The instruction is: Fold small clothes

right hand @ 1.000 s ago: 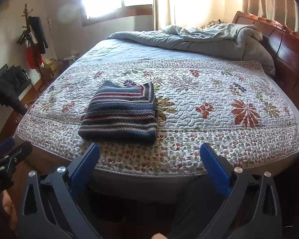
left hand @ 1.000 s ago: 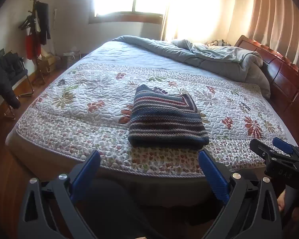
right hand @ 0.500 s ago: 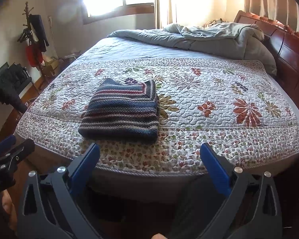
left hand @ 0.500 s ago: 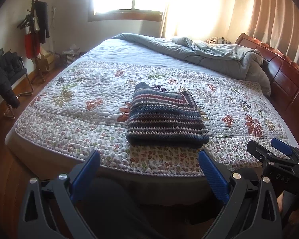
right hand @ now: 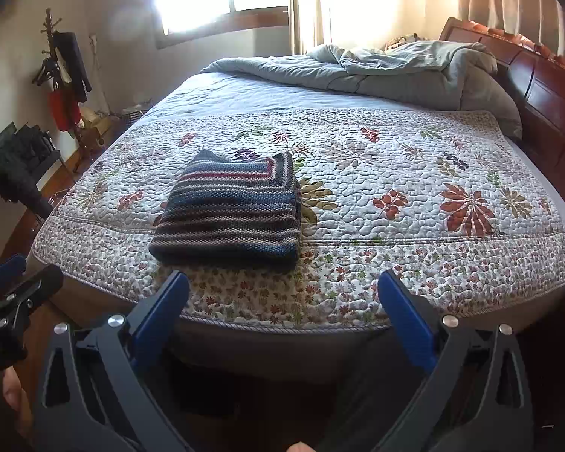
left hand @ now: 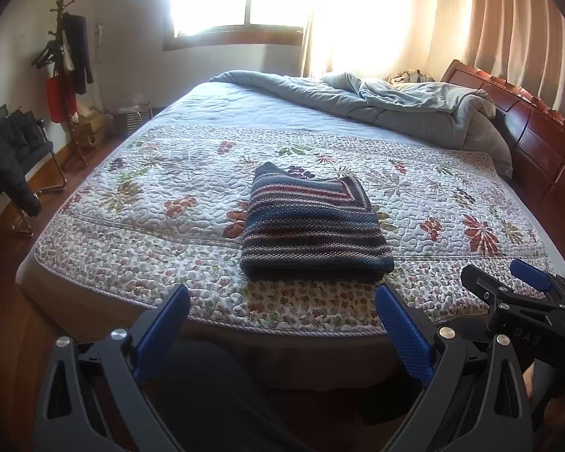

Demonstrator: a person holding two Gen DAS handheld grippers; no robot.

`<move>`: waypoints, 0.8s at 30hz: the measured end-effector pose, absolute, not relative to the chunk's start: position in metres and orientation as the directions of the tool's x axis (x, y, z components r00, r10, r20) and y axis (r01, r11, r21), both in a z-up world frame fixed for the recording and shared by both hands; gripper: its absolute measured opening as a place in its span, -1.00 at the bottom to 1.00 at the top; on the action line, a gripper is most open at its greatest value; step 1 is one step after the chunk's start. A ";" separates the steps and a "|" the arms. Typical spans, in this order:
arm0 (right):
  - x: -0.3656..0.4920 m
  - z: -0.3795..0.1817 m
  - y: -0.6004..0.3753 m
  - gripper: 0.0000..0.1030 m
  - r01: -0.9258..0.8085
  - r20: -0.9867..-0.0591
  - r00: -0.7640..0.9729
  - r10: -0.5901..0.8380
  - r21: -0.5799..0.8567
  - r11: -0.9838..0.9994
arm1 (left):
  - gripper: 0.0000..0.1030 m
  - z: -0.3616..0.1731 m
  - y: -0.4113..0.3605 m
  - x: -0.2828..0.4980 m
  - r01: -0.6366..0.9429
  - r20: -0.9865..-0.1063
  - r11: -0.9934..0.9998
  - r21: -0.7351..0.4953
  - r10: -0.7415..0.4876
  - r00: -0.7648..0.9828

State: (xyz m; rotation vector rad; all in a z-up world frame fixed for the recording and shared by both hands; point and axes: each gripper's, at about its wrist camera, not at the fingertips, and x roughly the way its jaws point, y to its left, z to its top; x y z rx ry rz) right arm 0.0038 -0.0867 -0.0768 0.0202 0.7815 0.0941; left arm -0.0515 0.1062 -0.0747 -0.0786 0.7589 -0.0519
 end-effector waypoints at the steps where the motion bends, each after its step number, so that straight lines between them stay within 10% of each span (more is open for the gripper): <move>1: 0.003 -0.077 -0.086 0.94 -0.077 -0.702 0.706 0.091 0.052 0.996 | 0.92 -0.074 0.106 -0.052 0.017 -0.684 0.996 -0.089 -0.074 0.726; 24: -0.001 -0.075 -0.084 0.94 -0.079 -0.695 0.712 0.095 0.054 0.995 | 0.92 -0.072 0.103 -0.060 0.014 -0.685 0.996 -0.086 -0.069 0.726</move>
